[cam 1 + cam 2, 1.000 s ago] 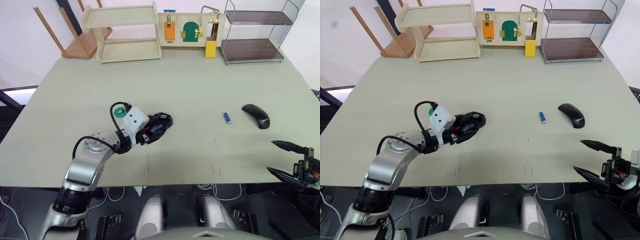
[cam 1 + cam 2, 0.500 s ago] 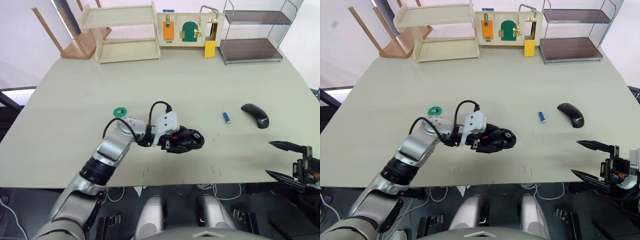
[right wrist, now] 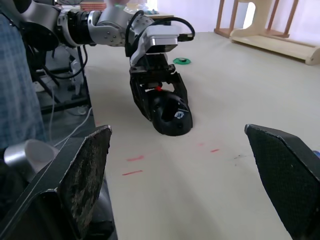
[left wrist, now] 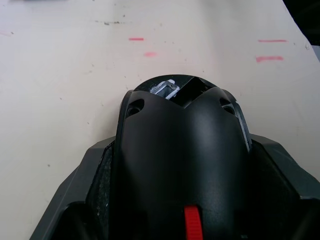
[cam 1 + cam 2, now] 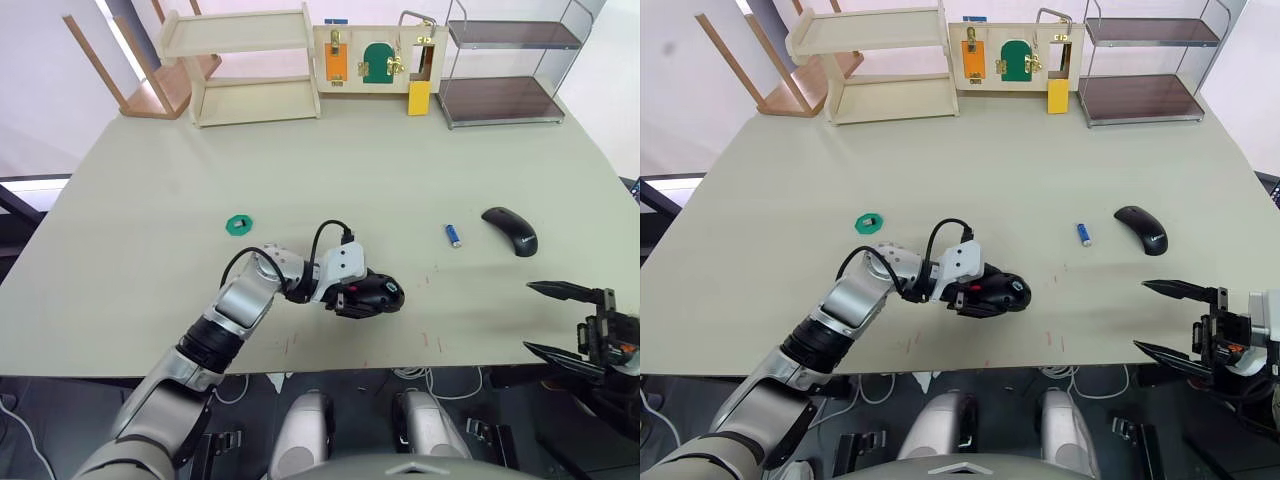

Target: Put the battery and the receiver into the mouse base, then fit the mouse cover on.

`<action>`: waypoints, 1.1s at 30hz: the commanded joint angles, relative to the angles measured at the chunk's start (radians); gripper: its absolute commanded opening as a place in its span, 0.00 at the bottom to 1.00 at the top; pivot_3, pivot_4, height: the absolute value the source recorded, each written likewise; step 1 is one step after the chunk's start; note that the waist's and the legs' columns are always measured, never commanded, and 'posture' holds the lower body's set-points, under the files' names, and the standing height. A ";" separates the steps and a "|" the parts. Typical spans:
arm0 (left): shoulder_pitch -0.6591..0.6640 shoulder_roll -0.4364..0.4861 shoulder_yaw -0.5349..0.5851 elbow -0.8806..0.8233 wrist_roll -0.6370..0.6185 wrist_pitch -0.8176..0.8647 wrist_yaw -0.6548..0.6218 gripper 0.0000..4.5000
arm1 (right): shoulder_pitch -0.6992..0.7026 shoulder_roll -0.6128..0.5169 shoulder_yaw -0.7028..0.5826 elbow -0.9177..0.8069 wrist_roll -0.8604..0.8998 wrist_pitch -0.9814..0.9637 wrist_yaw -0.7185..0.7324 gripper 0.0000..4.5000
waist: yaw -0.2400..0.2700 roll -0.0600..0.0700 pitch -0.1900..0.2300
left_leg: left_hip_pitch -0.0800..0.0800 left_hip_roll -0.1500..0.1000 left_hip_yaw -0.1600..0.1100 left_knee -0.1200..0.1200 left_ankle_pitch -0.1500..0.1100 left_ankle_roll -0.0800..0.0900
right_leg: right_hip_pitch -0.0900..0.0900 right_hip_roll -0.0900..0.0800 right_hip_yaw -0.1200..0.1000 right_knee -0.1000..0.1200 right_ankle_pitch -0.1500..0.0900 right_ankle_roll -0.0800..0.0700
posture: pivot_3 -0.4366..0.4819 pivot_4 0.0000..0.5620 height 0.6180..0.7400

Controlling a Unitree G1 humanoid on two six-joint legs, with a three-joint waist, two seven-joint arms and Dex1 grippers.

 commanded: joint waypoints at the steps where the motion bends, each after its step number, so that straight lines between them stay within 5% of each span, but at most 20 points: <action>1: -0.004 -0.002 -0.006 -0.004 0.012 -0.018 -0.012 0.66 | -0.001 -0.022 0.000 -0.024 -0.009 0.012 -0.021 1.00 | 0.000 0.000 0.000 | 0.000 0.000 0.000 0.000 0.000 0.000 | 0.000 0.000 0.000 0.000 0.000 0.000 | 0.48 0.27 1.00; 14: 0.001 -0.022 -0.012 0.017 0.043 -0.021 -0.007 0.66 | -0.053 0.053 0.076 -0.140 -0.196 0.146 -0.500 1.00 | 0.003 0.000 0.000 | 0.000 0.000 0.000 0.004 0.000 0.000 | 0.000 0.000 0.000 0.004 0.000 0.000 | 0.48 0.27 1.00; 33: 0.000 -0.036 -0.017 0.029 0.059 -0.010 -0.024 0.66 | -0.266 0.231 0.299 -0.295 -0.423 0.688 -1.193 1.00 | 0.003 0.000 0.000 | -0.001 0.000 0.000 0.006 0.000 0.000 | -0.001 0.000 0.000 0.007 0.000 0.000 | 0.48 0.27 1.00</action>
